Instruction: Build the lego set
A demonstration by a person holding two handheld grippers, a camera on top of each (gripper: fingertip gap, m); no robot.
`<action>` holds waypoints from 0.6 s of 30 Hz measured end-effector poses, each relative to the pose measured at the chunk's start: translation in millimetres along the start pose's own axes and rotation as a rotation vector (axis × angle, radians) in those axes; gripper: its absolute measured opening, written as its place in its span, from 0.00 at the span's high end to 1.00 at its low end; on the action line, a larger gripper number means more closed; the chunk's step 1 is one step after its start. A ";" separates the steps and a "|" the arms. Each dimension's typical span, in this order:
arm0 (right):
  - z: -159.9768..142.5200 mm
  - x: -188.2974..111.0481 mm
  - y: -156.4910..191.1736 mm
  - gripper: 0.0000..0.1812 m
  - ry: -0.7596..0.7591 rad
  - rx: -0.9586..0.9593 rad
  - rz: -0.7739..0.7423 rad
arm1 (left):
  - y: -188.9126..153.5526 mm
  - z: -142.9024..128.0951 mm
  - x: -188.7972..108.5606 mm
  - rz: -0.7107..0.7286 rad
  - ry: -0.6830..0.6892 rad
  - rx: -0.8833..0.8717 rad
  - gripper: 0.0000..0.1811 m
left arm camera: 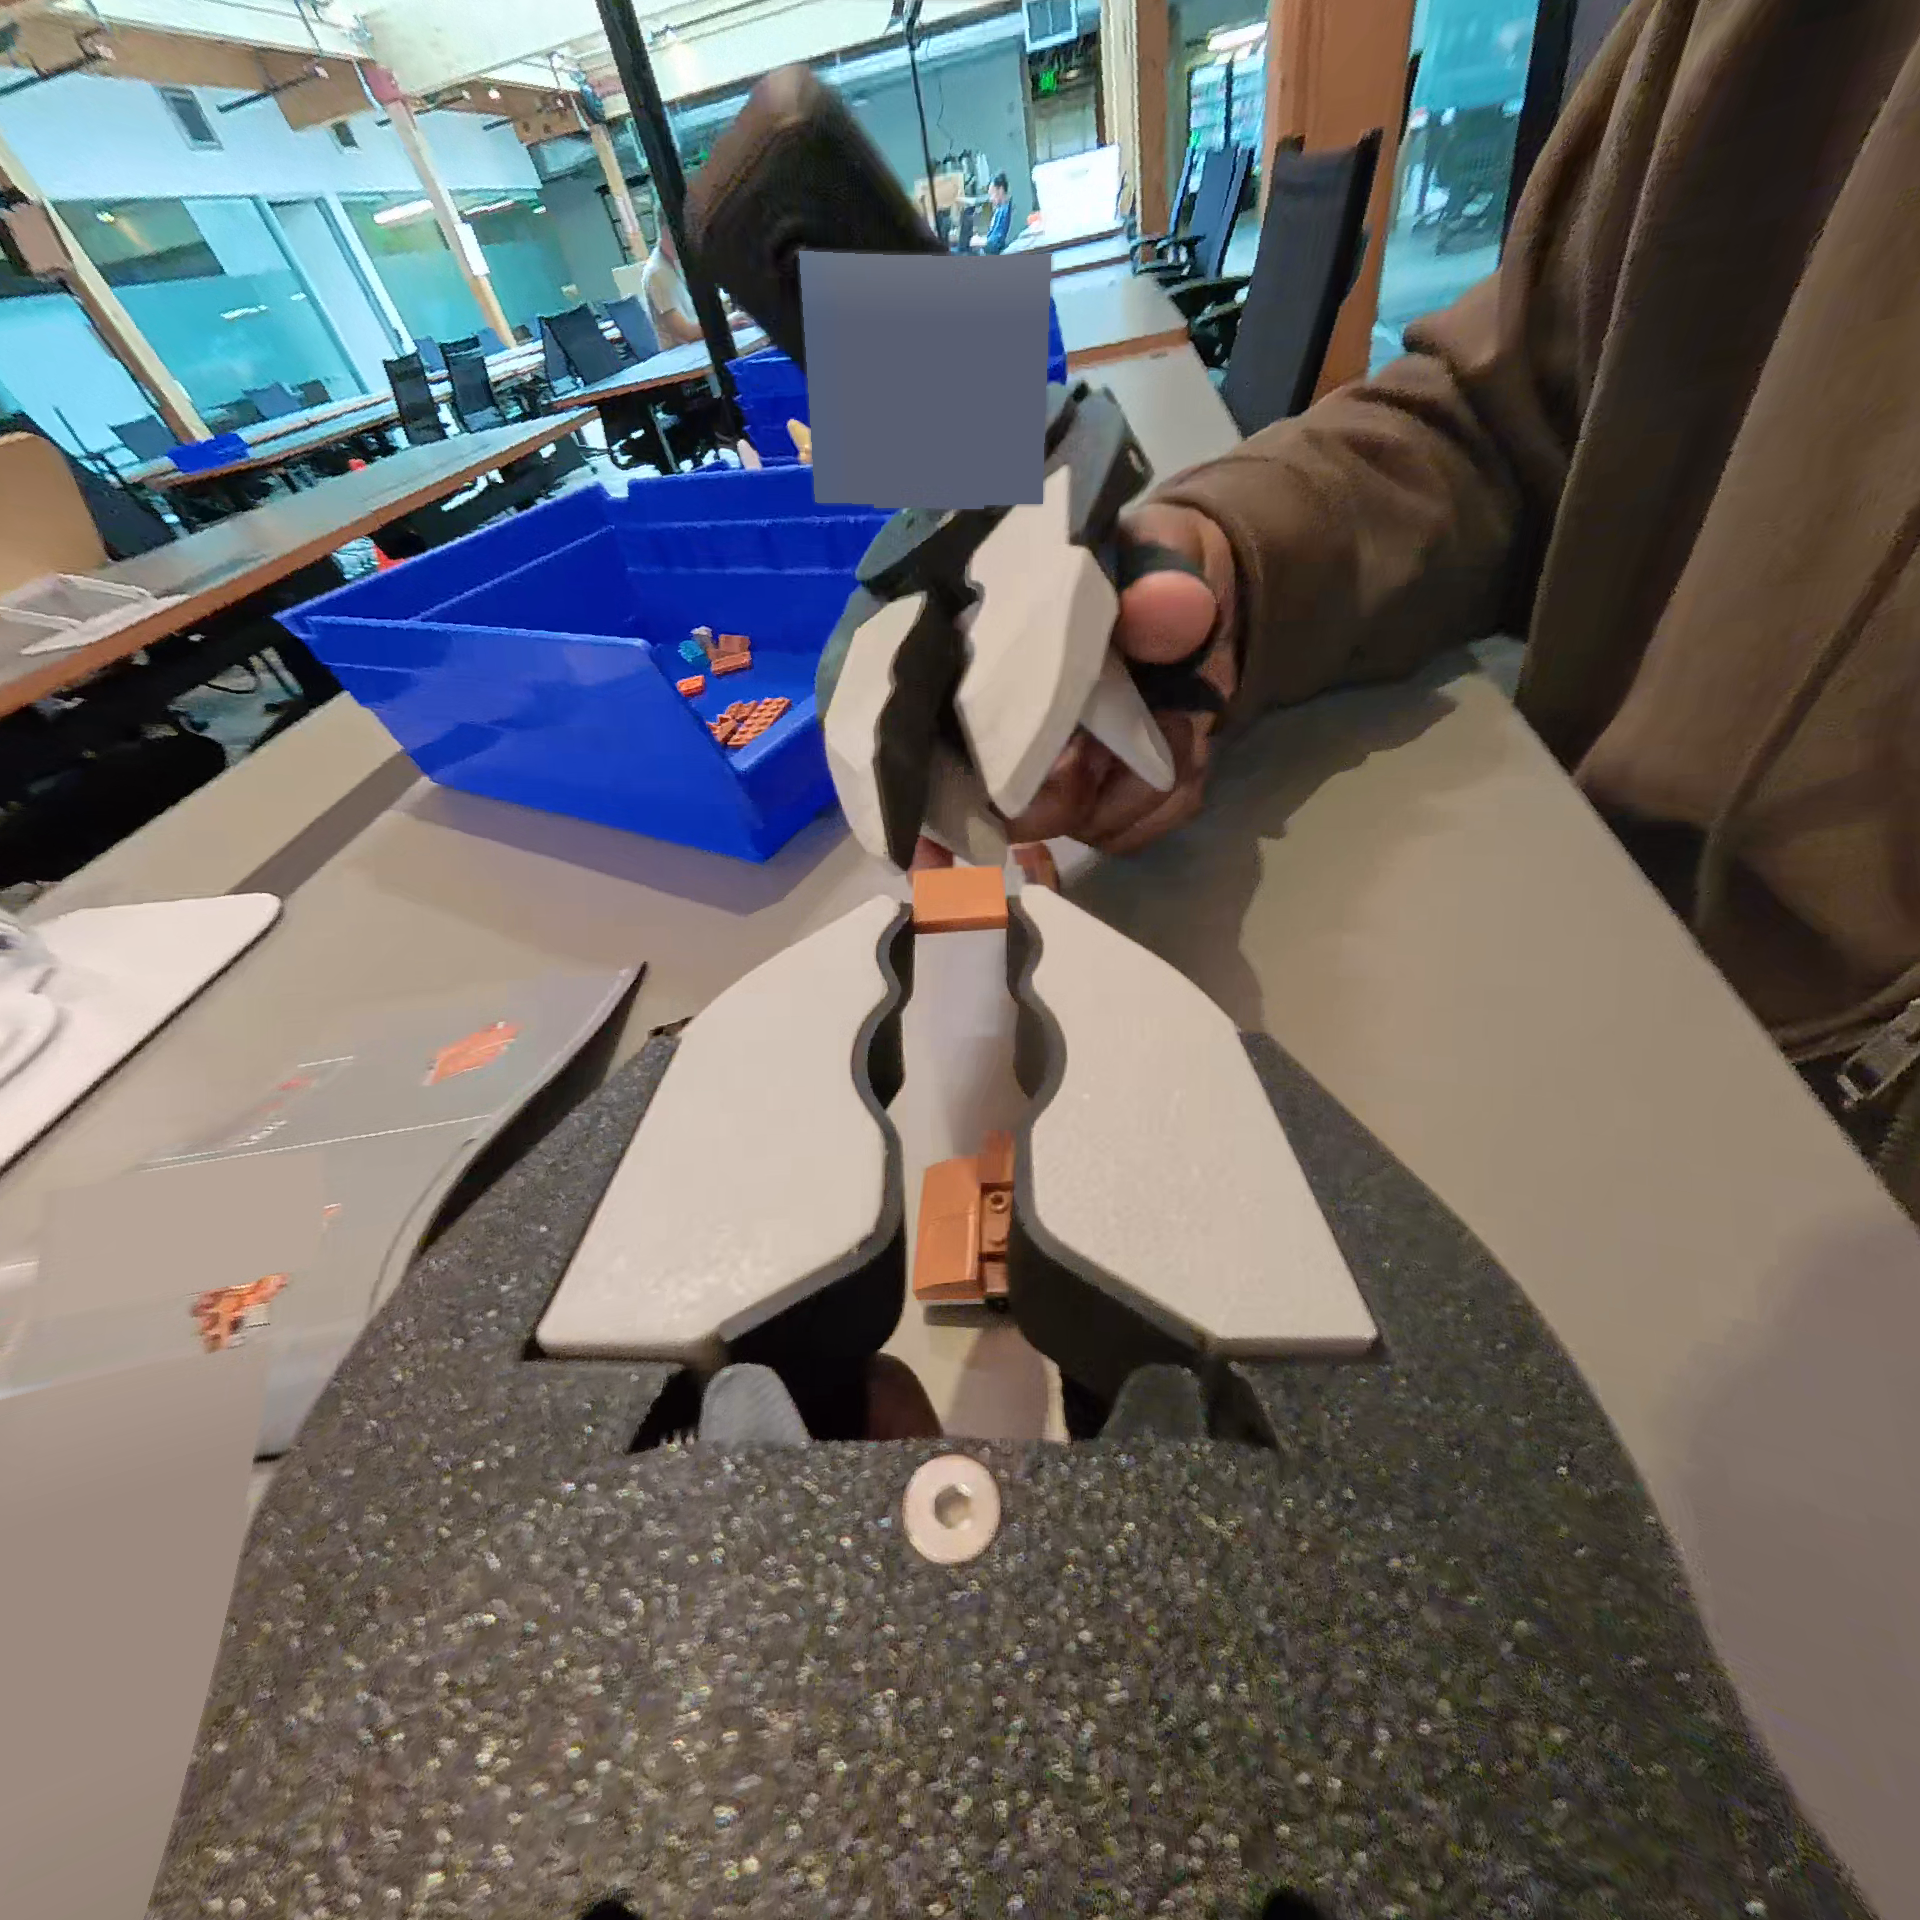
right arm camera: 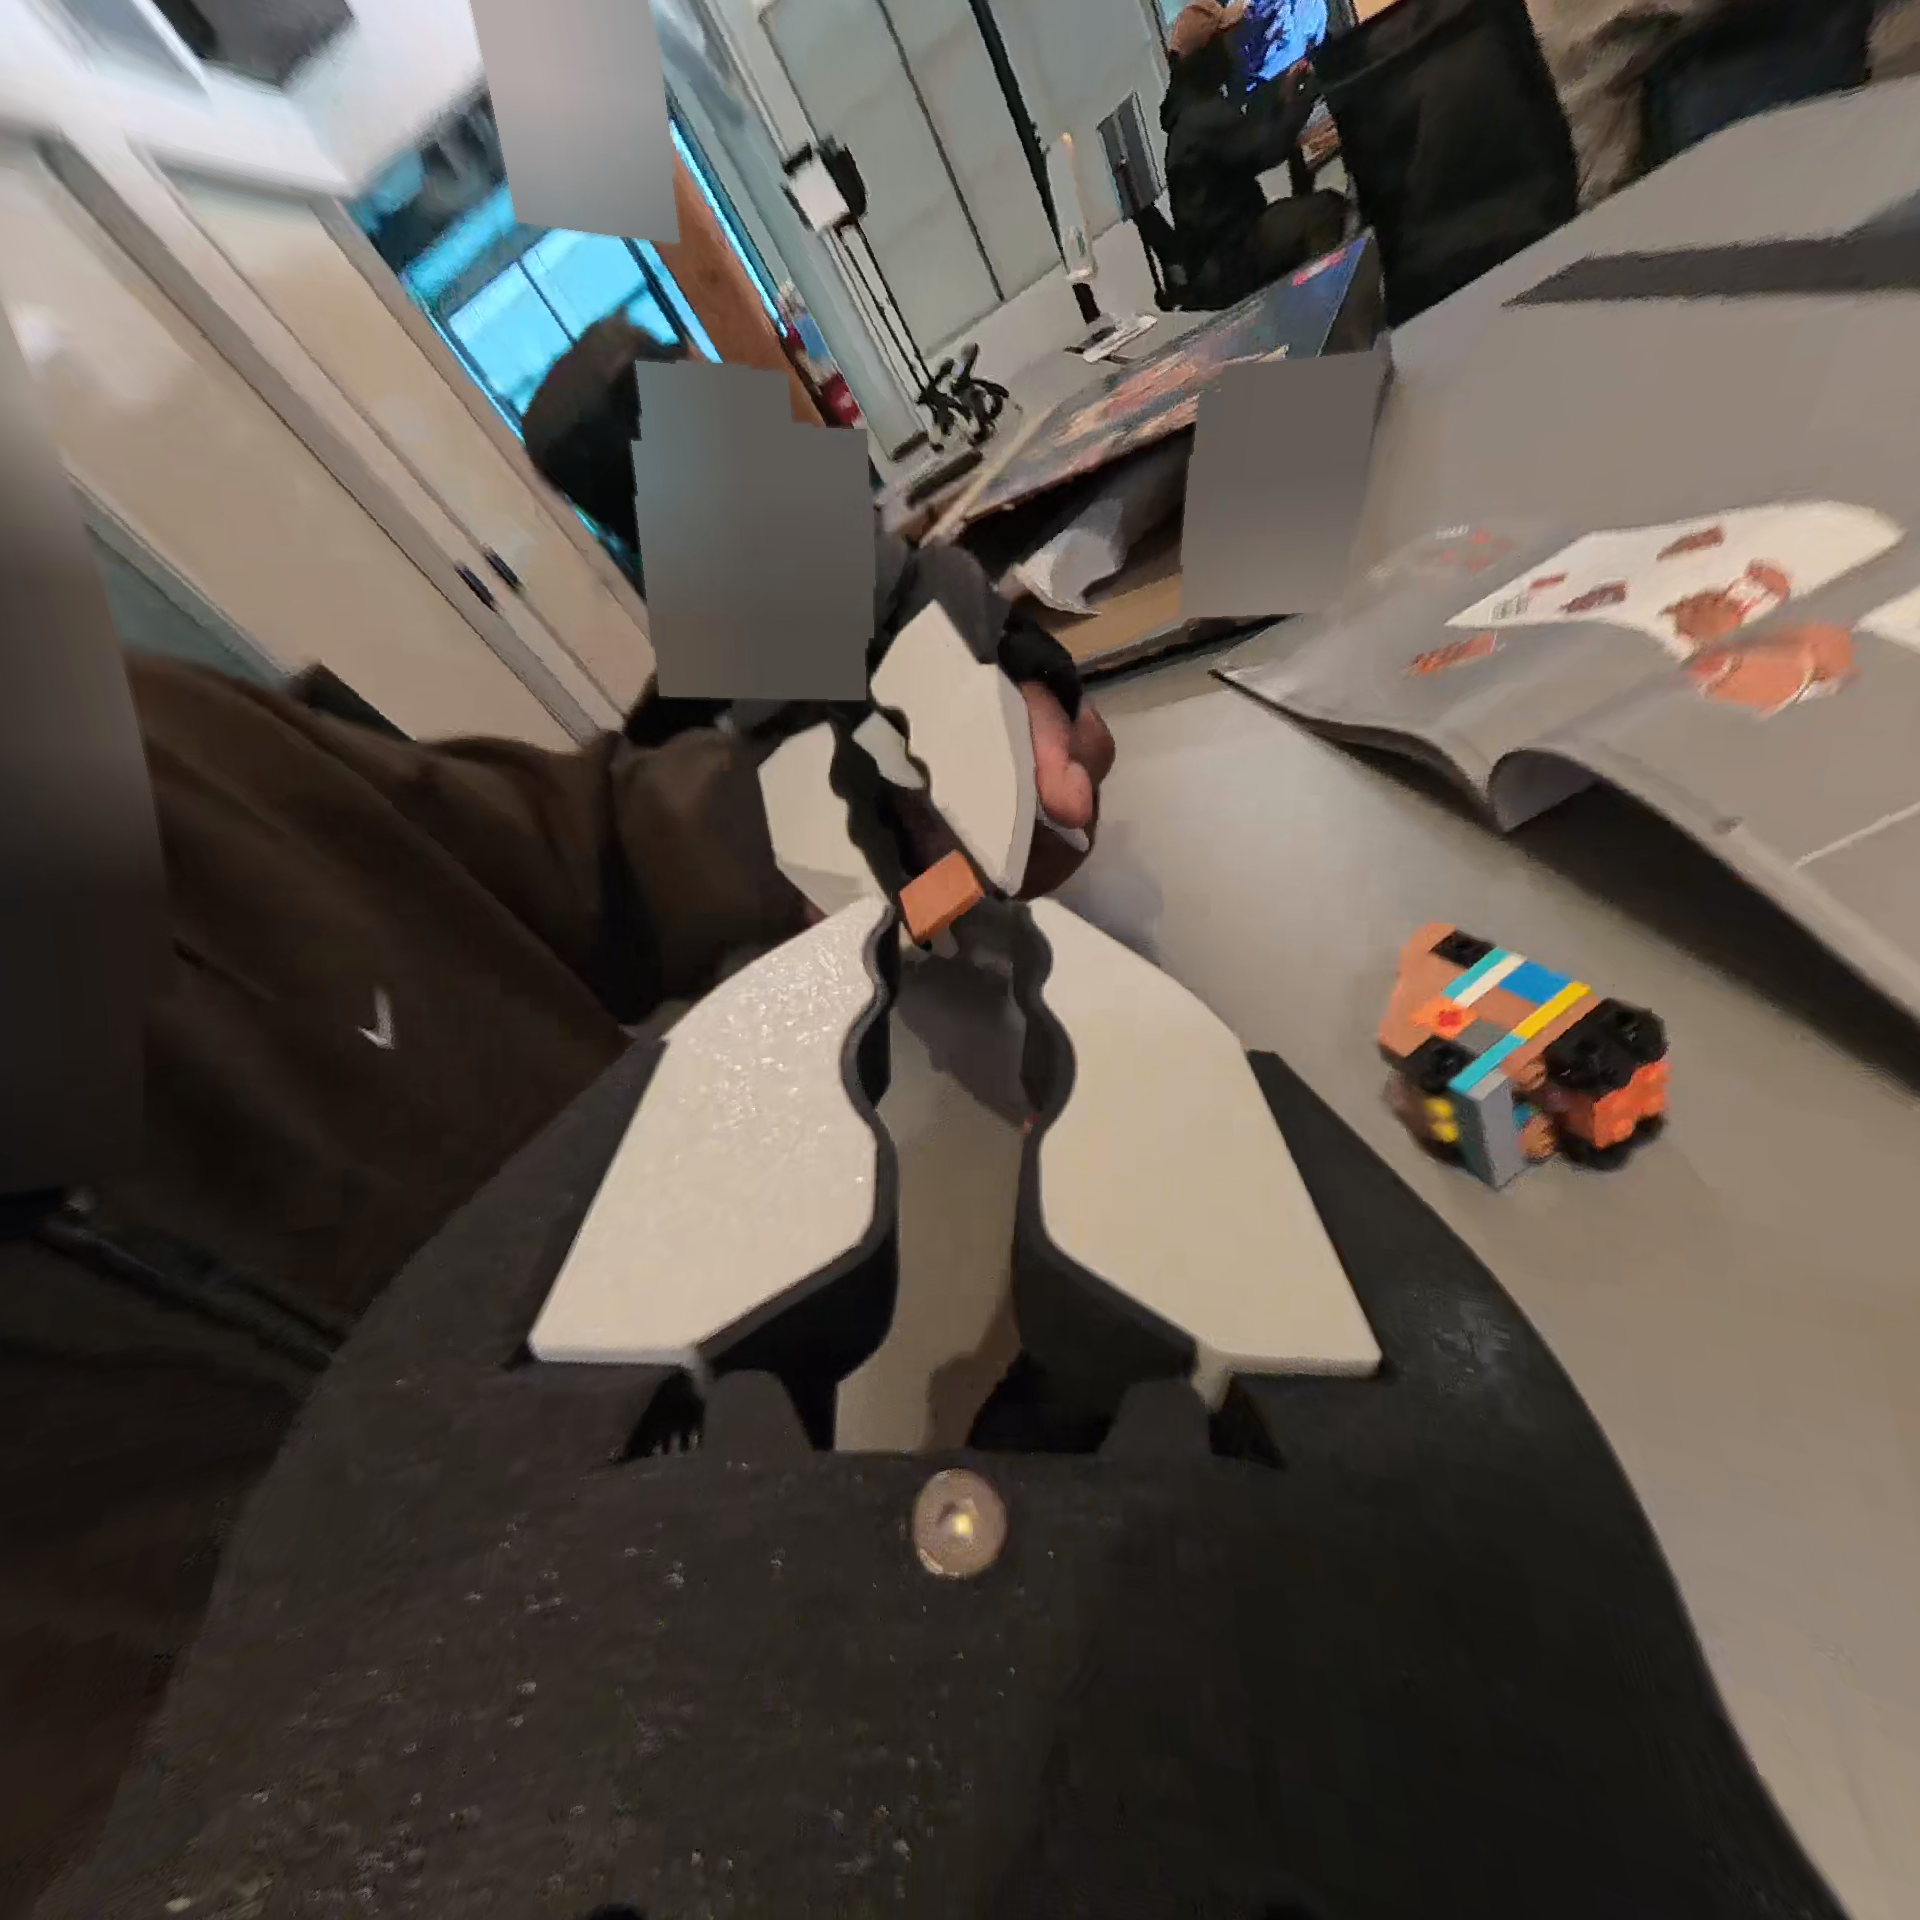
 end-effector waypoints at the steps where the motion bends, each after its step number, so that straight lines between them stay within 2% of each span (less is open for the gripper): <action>1: -0.8 0.7 2.3 0.89 0.015 -0.062 -0.024 | -0.5 0.1 0.2 -0.017 -0.008 -0.019 0.91; 7: -6.5 6.7 13.9 0.87 0.062 -0.301 -0.094 | -4.5 -1.2 2.8 -0.074 -0.010 -0.064 0.91; 18: -9.6 8.9 15.8 0.91 0.072 -0.330 -0.089 | -9.4 -1.7 4.1 -0.148 -0.021 -0.116 0.91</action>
Point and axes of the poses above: each gripper's, where its closed fingertips meet, x out along the fingers, z out of its top, y = z × x across the jaws, the point moved 5 cm from there along -x, back along the fingers, and after that the axes turned 5 degrees about y, right-handed, at the moved point
